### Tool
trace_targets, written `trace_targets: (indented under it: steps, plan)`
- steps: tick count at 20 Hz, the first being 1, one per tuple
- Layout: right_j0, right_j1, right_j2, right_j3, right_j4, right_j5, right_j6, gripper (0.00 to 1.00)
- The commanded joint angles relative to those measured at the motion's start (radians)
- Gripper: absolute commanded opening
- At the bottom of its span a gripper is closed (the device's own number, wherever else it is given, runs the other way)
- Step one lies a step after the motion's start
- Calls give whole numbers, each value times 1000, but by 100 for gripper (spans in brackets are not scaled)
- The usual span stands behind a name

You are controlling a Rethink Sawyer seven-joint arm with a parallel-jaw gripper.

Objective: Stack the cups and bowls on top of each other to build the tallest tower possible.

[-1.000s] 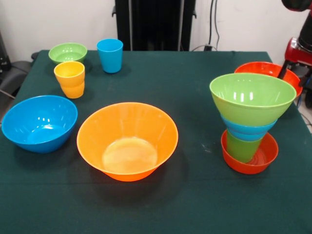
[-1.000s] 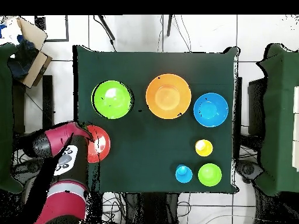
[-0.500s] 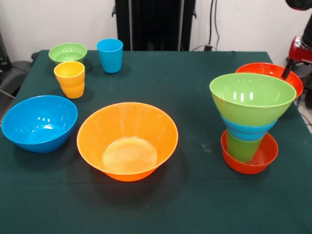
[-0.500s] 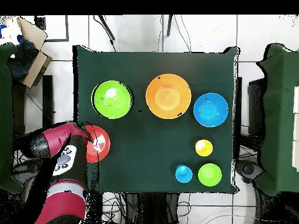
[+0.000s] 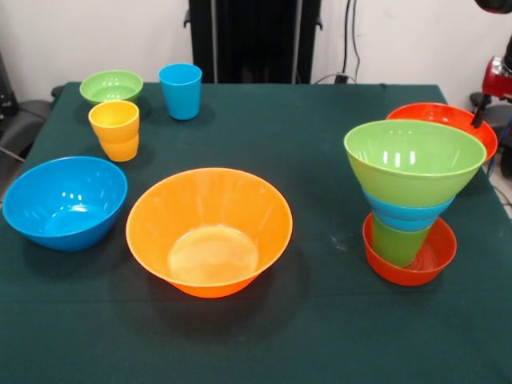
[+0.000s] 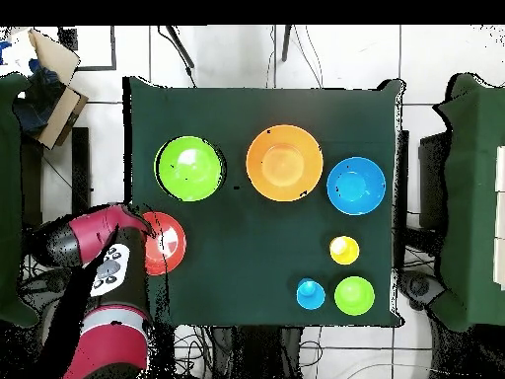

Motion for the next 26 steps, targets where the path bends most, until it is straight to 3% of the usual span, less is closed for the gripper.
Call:
trace_targets:
  steps: [1, 26]
  plan:
    - [-23, 21, 89, 31, -16, 15, -8, 100]
    - [83, 136, -36, -85, -17, 2, 91, 100]
